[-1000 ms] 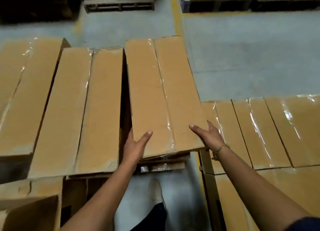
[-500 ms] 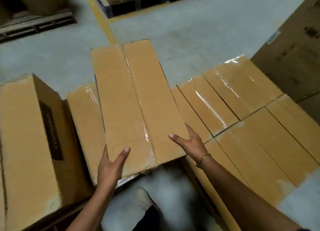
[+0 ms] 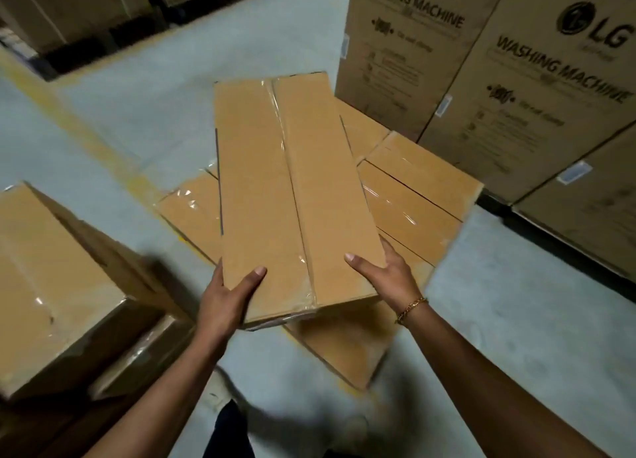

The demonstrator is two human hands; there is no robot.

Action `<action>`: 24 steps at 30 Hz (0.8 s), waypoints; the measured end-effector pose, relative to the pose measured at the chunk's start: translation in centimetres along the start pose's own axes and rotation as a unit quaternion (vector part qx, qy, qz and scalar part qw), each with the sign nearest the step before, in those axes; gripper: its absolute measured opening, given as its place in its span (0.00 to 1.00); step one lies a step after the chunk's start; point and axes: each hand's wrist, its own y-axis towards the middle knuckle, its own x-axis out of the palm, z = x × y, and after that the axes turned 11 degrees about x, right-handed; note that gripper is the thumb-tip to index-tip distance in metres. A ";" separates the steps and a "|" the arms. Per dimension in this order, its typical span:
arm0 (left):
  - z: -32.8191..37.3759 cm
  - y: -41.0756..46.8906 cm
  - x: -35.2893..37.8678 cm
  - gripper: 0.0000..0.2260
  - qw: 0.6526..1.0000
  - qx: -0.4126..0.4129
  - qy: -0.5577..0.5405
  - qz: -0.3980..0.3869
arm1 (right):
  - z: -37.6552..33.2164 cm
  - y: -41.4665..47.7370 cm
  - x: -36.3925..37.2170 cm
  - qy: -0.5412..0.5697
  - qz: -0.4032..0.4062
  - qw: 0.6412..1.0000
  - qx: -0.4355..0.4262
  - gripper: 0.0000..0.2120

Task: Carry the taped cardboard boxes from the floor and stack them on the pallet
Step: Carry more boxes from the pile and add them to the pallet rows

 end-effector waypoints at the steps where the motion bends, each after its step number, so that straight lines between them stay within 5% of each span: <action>1: 0.8 -0.9 2.4 0.31 1.000 0.005 0.006 -0.016 | 1.2 -0.3 -2.7 0.003 0.011 1.000 0.002 0.31; 4: 3.2 -3.1 9.2 0.41 0.998 0.007 0.012 -0.057 | 4.1 -1.4 -10.2 0.019 0.036 0.999 0.020 0.24; 8: 6.2 -5.4 16.8 0.24 0.996 0.010 0.010 -0.093 | 7.3 -1.4 -17.7 0.021 0.072 0.996 0.045 0.31; 14: 8.4 -5.4 25.0 0.26 0.992 0.012 -0.011 -0.124 | 9.8 1.3 -25.2 0.012 0.087 0.995 0.053 0.27; 19: 9.0 -3.8 31.3 0.44 0.993 -0.024 -0.013 -0.115 | 10.9 6.4 -30.2 -0.009 0.062 0.997 0.054 0.28; 24: 9.5 -0.3 38.4 0.46 0.995 -0.050 -0.006 -0.083 | 11.4 14.7 -35.0 -0.013 0.022 0.998 0.054 0.25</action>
